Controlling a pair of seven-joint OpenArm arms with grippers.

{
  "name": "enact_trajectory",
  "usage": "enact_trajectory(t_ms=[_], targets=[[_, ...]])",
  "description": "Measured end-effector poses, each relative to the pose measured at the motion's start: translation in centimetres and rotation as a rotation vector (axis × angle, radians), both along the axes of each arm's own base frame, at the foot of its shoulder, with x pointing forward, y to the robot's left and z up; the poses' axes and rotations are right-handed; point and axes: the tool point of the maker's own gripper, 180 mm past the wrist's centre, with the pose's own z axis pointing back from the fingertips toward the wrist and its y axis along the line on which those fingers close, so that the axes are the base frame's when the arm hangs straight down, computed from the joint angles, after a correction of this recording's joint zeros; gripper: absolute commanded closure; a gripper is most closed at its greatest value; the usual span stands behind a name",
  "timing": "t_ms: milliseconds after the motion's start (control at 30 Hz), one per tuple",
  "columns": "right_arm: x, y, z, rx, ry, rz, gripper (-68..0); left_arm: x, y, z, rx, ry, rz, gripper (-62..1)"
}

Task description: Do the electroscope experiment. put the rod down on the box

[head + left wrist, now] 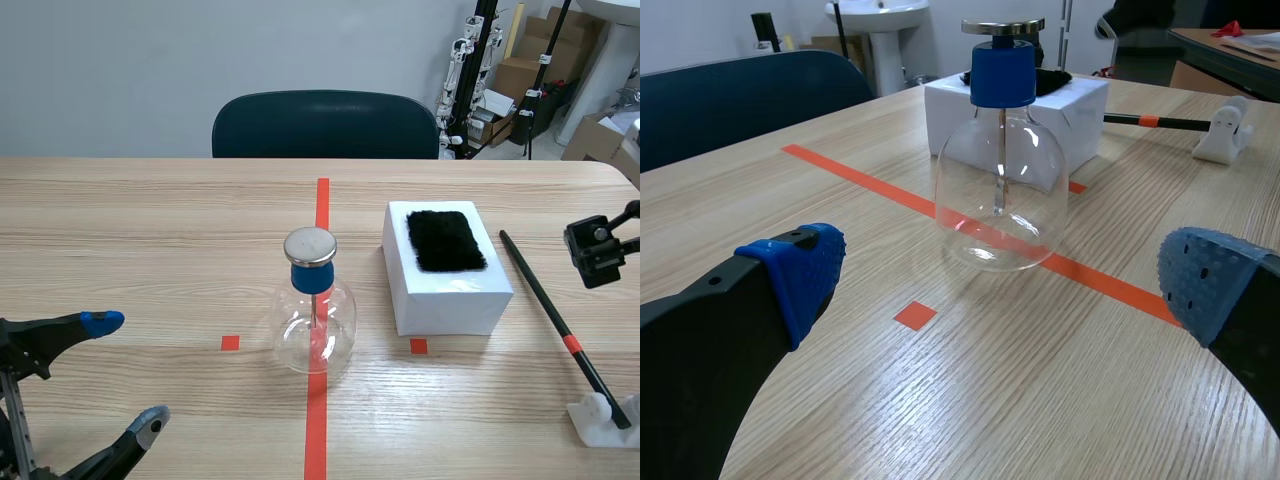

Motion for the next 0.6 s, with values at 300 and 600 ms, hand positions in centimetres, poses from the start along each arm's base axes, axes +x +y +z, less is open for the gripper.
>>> enact_trajectory(t_ms=[300, 600], targets=[[-2.0, 8.6, 8.2, -0.078, -0.262, 0.307, -57.8, 0.0, 0.0, 0.0, 0.000, 0.000, 0.000, -62.3], [-6.5, 13.4, 6.7, -0.124, -0.279, 0.538, -57.8, 0.0, 0.0, 0.0, 0.000, 0.000, 0.000, -62.3]])
